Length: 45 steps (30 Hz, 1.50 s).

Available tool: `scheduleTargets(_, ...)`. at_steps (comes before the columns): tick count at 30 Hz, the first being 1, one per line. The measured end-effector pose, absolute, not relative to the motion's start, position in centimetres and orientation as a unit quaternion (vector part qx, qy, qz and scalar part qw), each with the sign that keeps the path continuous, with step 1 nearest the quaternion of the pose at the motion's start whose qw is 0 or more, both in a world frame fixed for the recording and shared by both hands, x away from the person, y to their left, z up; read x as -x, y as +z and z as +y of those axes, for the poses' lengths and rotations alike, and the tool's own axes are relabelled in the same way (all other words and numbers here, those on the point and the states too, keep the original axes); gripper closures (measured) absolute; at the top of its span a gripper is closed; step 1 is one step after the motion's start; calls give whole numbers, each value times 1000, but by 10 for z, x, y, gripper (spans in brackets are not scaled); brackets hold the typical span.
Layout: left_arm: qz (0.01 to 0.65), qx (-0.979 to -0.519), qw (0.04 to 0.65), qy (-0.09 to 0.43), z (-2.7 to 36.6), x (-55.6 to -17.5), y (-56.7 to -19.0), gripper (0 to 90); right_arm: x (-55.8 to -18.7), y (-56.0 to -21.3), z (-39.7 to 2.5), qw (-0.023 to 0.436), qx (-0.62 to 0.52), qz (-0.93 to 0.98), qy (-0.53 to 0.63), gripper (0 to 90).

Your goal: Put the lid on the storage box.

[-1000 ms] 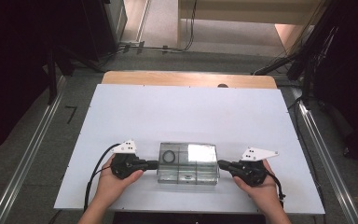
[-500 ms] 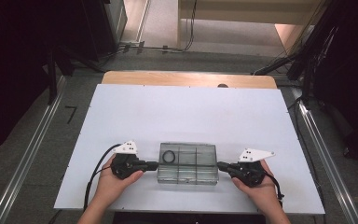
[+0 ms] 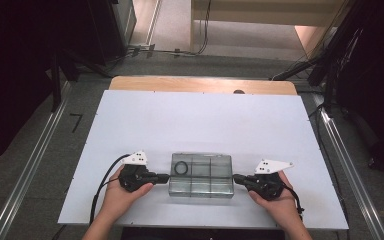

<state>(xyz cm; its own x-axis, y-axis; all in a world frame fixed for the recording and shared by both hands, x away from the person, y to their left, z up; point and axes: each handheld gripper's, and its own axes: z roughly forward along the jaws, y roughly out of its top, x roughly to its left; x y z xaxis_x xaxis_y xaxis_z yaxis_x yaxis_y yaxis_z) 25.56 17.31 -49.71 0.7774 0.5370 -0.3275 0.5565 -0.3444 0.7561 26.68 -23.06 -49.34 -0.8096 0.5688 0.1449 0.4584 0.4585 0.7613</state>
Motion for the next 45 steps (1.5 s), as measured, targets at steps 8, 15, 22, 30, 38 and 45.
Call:
scheduleTargets(8,336,-806,488,5,180,-255,-493,763,-267,-489,-234,73,-307,844,433,727)
scheduleTargets(15,319,-793,517,34,183,-250,-485,591,-266,-480,-241,78,-305,830,460,536)
scheduleTargets(22,321,-772,545,68,186,-246,-478,363,-264,-469,-248,90,-297,814,491,358)
scheduleTargets(30,328,-754,562,92,196,-243,-471,264,-262,-461,-257,111,-306,801,503,211)
scheduleTargets(38,334,-748,564,104,203,-243,-468,135,-264,-457,-270,121,-315,791,510,159)
scheduleTargets(45,336,-745,565,112,208,-242,-468,44,-265,-455,-282,129,-324,784,513,154)
